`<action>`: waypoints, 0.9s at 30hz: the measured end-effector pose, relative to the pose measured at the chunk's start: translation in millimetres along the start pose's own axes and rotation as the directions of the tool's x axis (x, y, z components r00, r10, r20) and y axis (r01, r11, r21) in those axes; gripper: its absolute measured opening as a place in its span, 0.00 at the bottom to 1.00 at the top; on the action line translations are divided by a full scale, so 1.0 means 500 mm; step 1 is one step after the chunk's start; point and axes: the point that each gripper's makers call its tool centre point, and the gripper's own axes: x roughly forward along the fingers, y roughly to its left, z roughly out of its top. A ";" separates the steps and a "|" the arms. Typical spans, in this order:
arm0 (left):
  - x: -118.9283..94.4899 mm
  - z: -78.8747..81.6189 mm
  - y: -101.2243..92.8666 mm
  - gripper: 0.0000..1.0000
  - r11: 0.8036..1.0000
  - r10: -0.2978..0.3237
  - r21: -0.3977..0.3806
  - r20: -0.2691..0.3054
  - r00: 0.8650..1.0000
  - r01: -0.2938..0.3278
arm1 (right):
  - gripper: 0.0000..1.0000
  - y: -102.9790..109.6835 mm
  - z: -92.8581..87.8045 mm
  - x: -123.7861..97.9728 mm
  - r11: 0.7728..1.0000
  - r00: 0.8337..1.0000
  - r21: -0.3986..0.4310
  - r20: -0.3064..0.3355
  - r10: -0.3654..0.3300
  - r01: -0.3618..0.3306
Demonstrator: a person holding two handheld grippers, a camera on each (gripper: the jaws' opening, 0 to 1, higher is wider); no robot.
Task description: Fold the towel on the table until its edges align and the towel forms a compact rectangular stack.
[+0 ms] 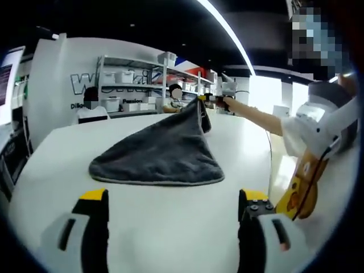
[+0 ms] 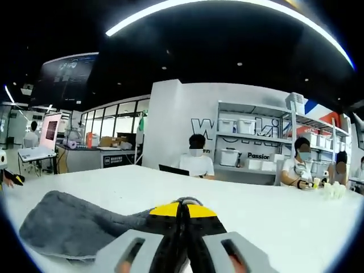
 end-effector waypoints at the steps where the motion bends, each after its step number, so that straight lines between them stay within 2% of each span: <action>1: 0.000 0.000 0.000 0.99 1.000 0.000 -0.001 -0.001 1.000 0.000 | 0.03 -0.010 -0.013 0.000 1.000 1.000 0.004 -0.012 -0.009 0.009; 5: 0.002 -0.001 -0.003 0.99 1.000 -0.001 -0.002 -0.003 1.000 0.001 | 0.03 -0.052 -0.066 0.000 0.999 0.996 0.022 -0.074 -0.040 0.041; 12: 0.003 -0.006 -0.005 0.99 1.000 -0.003 -0.006 -0.012 1.000 0.003 | 0.03 -0.076 -0.130 -0.005 0.998 0.988 0.014 -0.142 -0.063 0.066; 27: -0.005 -0.010 -0.003 0.99 1.000 -0.002 -0.008 -0.008 1.000 0.002 | 0.03 -0.075 -0.193 -0.018 0.997 0.969 -0.010 -0.232 -0.080 0.080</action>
